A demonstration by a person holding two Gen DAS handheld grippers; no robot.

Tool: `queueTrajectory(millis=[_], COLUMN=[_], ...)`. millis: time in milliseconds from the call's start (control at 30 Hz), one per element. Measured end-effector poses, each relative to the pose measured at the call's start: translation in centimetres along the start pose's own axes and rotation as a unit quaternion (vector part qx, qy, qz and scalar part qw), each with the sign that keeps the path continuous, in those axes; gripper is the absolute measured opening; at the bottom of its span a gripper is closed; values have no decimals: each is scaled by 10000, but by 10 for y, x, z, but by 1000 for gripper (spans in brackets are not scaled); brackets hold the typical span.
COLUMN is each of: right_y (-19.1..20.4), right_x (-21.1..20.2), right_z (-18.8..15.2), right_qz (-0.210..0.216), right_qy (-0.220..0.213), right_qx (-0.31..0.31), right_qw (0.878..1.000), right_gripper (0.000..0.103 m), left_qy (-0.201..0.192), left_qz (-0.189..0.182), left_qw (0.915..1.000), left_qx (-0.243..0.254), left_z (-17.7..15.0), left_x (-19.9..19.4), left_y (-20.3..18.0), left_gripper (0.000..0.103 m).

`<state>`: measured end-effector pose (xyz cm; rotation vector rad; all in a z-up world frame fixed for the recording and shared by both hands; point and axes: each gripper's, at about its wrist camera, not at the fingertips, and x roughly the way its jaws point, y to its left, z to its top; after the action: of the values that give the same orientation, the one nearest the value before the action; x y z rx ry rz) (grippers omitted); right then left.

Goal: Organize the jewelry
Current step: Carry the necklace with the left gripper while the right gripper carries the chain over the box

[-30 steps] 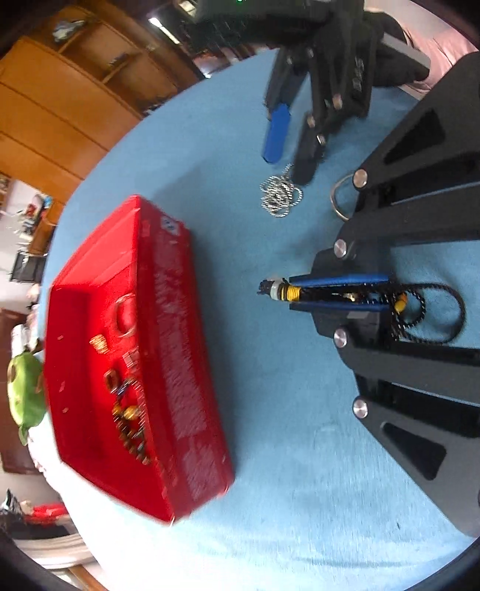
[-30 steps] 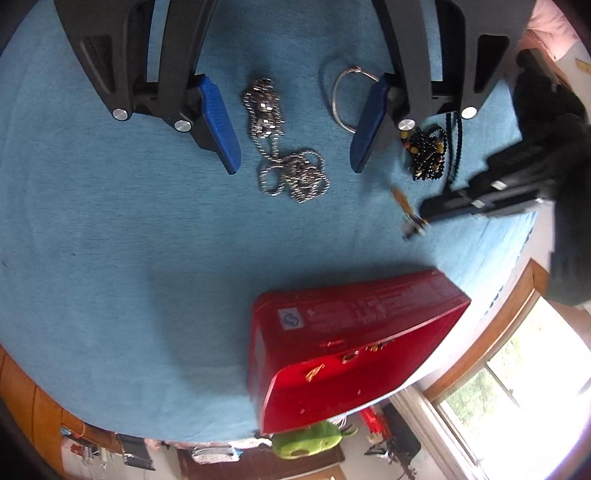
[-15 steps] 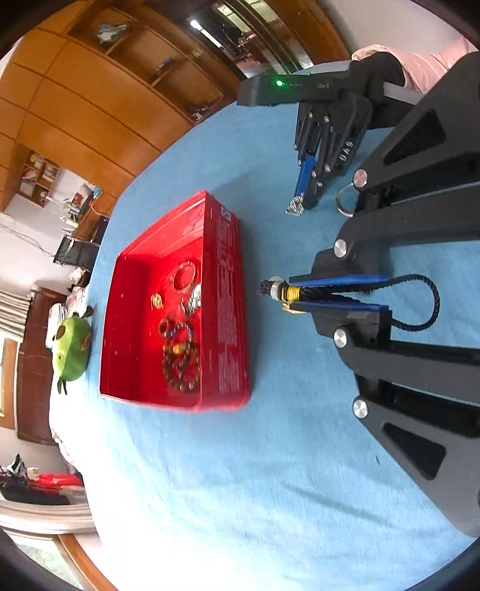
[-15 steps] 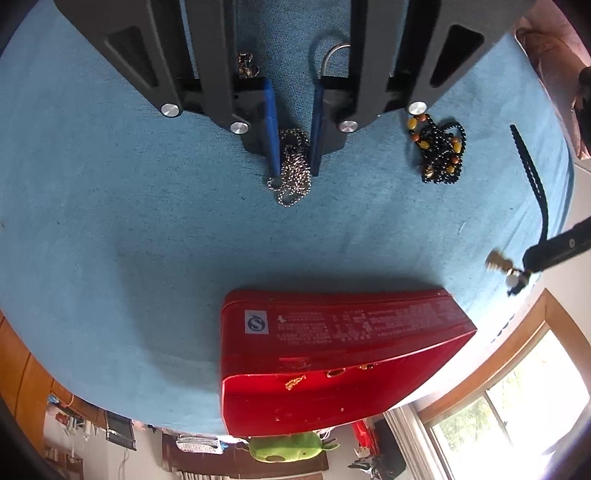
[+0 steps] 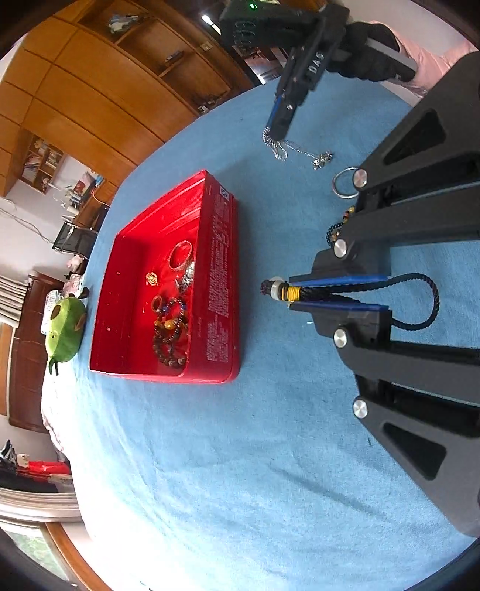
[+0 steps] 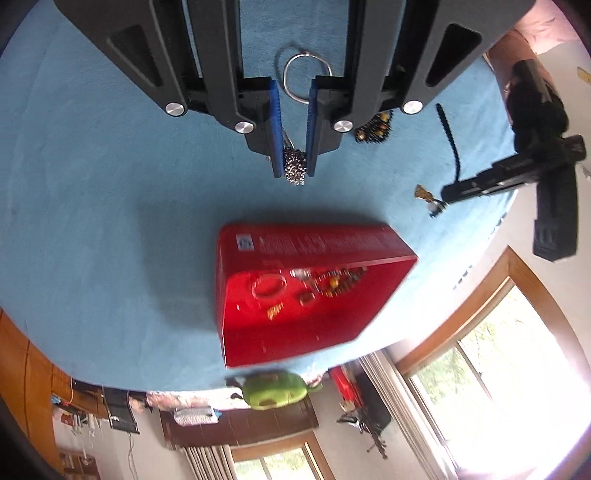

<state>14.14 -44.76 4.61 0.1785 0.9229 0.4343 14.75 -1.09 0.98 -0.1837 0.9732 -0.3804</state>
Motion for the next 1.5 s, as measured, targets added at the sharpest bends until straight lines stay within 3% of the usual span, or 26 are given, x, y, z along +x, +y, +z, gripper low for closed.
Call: queueTrajectory(millis=[267,533,733,1167,1500], right_y=[16,10,20,47,52], right_x=[-20,7,-12,-40,-40], right_z=[16,9,24,96,184], right_qz=[105,184,312,405,498], right_qy=[-301,31,-253,-638,-838], right_qx=[-186,-58,-174,-575,-589], right_qw=[9993,9998,9990,9955,9935], right_gripper=[11,11,11,11,11], left_qy=[-191,-73,-133,-535,-696], left_qz=[13,-7,10,146,318], left_qw=[9997,9999,9998,9979,9969], left_qx=[124,131,152,322,206], left_z=[10,10,15,79,155], left_x=[-13,-4,-7,-31,-16], left_y=[-10,-12,-14,-28,-25], left_gripper=[6,6,6,6,6])
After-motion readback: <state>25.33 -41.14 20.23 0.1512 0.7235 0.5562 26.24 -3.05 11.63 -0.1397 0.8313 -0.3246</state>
